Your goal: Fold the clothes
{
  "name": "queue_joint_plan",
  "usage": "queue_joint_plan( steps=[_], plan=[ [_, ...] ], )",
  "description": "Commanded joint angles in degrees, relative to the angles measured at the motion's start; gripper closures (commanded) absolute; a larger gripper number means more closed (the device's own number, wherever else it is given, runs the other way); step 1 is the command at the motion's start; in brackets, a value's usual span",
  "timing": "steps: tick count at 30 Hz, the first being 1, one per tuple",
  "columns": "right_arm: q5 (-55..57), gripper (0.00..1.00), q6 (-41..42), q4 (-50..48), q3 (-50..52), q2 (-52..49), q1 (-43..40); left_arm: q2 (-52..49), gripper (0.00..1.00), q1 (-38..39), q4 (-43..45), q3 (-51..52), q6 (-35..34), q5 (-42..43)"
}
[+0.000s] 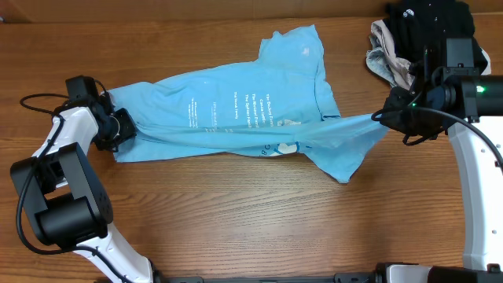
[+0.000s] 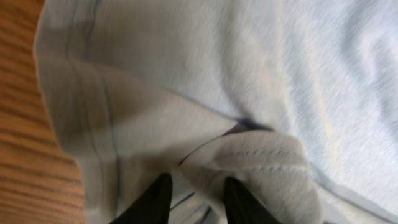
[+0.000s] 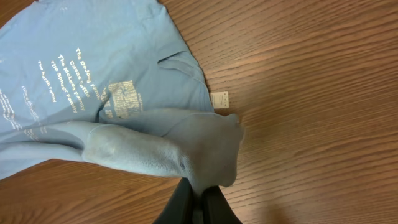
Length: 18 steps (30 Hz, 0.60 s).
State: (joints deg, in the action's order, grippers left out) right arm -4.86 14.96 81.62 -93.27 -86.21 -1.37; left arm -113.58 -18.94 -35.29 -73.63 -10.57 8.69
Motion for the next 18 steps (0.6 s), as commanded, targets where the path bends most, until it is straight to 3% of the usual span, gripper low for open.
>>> queue_joint_plan(
  steps=[1, 18],
  plan=[
    [0.96, 0.96, -0.26, -0.26, 0.0, 0.31, -0.09, 1.2, 0.75, 0.52, 1.33, 0.39, 0.28, 2.16],
    [0.96, 0.96, -1.53, -0.24, 0.0, 0.31, -0.09, 1.18, 0.78, 3.58, 0.68, 0.42, 1.36, -2.82]
  ],
)
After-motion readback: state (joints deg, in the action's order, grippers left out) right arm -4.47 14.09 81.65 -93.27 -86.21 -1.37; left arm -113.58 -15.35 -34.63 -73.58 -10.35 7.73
